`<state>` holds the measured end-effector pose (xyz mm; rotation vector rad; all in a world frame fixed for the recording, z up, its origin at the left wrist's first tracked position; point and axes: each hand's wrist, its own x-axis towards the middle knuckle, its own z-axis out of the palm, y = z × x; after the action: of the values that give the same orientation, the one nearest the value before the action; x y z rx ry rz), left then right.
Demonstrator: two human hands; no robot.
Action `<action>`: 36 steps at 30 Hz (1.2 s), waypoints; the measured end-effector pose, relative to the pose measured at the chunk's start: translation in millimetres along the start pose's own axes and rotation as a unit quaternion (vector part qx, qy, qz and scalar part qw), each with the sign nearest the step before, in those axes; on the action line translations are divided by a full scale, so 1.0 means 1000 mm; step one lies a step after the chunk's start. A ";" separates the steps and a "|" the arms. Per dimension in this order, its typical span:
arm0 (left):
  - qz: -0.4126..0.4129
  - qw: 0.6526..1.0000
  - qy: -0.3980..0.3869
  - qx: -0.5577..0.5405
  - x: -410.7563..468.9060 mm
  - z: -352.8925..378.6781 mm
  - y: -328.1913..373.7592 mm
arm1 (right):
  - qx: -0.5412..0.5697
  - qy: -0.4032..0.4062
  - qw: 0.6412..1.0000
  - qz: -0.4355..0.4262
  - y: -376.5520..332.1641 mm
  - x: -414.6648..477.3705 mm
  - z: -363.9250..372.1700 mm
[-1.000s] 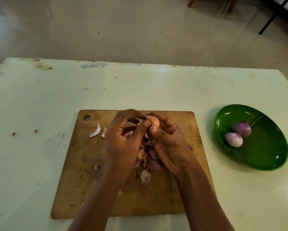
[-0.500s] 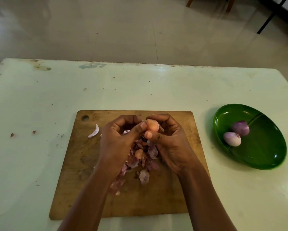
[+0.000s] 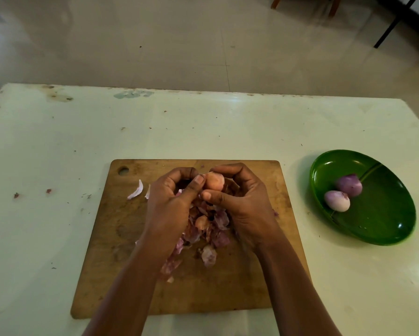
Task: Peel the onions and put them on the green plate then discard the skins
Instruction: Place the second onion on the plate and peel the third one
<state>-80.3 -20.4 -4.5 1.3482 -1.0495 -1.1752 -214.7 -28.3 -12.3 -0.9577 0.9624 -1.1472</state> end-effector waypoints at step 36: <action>-0.034 0.997 0.073 -0.009 -0.004 0.003 0.010 | 0.092 -0.038 0.995 0.032 0.000 0.001 0.001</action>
<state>-83.4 -17.8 6.2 1.4425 -0.8942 -1.1150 -213.2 -28.7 -12.4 -0.8105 0.8069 -1.1169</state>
